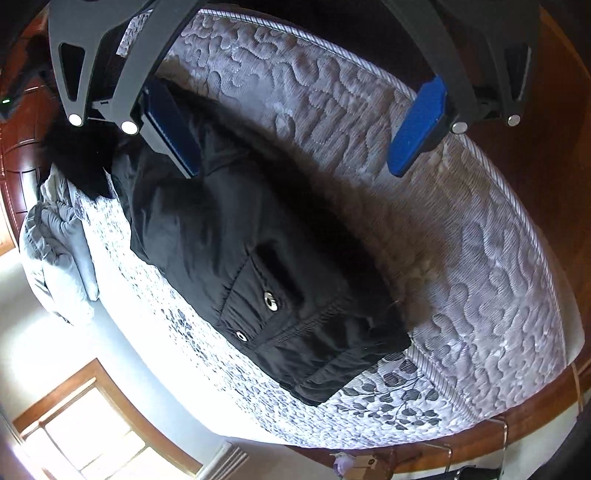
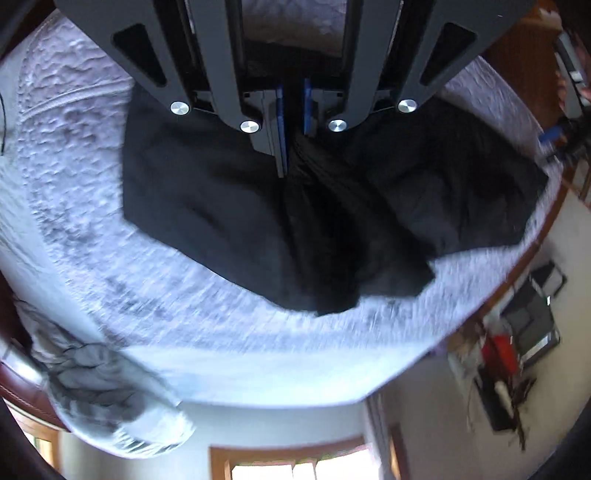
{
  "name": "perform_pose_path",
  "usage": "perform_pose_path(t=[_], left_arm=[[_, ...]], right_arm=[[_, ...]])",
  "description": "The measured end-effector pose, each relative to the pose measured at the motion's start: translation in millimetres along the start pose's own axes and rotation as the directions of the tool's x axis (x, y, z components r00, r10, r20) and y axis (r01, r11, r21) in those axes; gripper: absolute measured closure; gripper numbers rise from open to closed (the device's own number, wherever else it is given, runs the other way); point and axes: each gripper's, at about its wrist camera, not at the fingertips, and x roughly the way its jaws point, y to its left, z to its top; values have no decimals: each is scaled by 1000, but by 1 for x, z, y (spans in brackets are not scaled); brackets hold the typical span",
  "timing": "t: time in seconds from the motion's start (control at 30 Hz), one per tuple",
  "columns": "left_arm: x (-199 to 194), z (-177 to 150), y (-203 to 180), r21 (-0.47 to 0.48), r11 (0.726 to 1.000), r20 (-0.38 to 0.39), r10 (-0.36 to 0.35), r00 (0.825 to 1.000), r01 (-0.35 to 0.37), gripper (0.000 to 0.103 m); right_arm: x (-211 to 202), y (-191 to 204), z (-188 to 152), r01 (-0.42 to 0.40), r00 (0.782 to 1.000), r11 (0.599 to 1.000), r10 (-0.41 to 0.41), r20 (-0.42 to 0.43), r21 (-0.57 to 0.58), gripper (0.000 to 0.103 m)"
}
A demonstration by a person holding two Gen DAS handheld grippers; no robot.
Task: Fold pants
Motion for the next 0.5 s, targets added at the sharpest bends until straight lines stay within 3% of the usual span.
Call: perform_pose_path(t=[0.17, 0.5], left_arm=[[-9, -1, 5, 13, 1000, 10, -1, 1000, 1, 3], [-10, -1, -5, 15, 1000, -8, -8, 1000, 8, 3]], right_arm=[[19, 18, -22, 16, 999, 999, -18, -39, -51, 96], [0, 34, -37, -13, 999, 986, 6, -41, -168, 96]])
